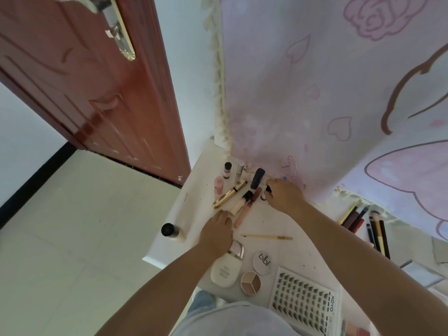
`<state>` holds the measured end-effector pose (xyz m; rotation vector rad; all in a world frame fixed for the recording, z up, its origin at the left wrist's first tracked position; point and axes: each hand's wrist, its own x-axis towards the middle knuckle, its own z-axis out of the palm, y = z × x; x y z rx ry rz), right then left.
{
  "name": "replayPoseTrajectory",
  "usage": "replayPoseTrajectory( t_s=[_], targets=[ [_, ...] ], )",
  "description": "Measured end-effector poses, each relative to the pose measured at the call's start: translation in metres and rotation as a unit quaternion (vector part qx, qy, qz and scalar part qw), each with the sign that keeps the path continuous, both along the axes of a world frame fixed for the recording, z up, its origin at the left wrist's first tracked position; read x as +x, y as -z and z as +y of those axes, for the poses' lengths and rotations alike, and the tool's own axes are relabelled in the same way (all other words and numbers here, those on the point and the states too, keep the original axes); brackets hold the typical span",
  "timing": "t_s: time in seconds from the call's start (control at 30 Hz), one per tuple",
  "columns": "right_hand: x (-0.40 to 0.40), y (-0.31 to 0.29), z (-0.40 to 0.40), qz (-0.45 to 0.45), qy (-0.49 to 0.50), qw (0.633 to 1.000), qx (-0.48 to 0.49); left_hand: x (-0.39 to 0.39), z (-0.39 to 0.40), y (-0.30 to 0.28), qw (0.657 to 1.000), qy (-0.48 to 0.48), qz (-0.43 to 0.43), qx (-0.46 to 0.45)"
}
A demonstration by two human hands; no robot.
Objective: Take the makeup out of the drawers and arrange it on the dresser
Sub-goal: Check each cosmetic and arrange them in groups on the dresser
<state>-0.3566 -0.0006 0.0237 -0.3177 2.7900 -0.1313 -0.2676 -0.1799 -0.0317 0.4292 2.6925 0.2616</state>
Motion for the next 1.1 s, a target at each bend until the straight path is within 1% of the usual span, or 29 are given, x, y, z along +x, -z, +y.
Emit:
replayPoseTrajectory(
  t_s=[0.1,0.33,0.43,0.5,0.63,0.8,0.97,1.1],
  targets=[
    [0.000,-0.001,0.001,-0.006,0.008,1.000,0.004,0.002,-0.001,0.000,1.000,0.008,-0.004,-0.014],
    [0.007,-0.004,0.006,0.001,0.022,1.000,-0.011,0.000,-0.003,-0.008,1.000,0.029,0.000,-0.010],
    [0.014,-0.009,0.016,-0.001,0.043,0.999,-0.014,-0.001,-0.004,-0.014,0.999,0.021,0.023,-0.004],
    [0.023,-0.012,0.027,0.008,0.062,0.997,-0.037,-0.004,0.000,-0.020,0.998,0.029,0.046,-0.011],
    [0.049,-0.012,0.063,0.044,0.125,0.988,-0.082,-0.011,0.020,-0.031,0.993,0.096,0.073,-0.011],
    [0.098,0.000,0.122,0.036,0.251,0.963,-0.089,-0.015,0.061,-0.030,0.979,0.189,0.079,-0.017],
    [0.132,0.013,0.164,0.030,0.356,0.927,-0.114,-0.017,0.104,-0.023,0.981,0.190,0.024,0.011],
    [0.136,0.021,0.178,-0.003,0.413,0.901,-0.130,-0.022,0.123,-0.020,0.989,0.148,-0.013,0.026]
  ],
)
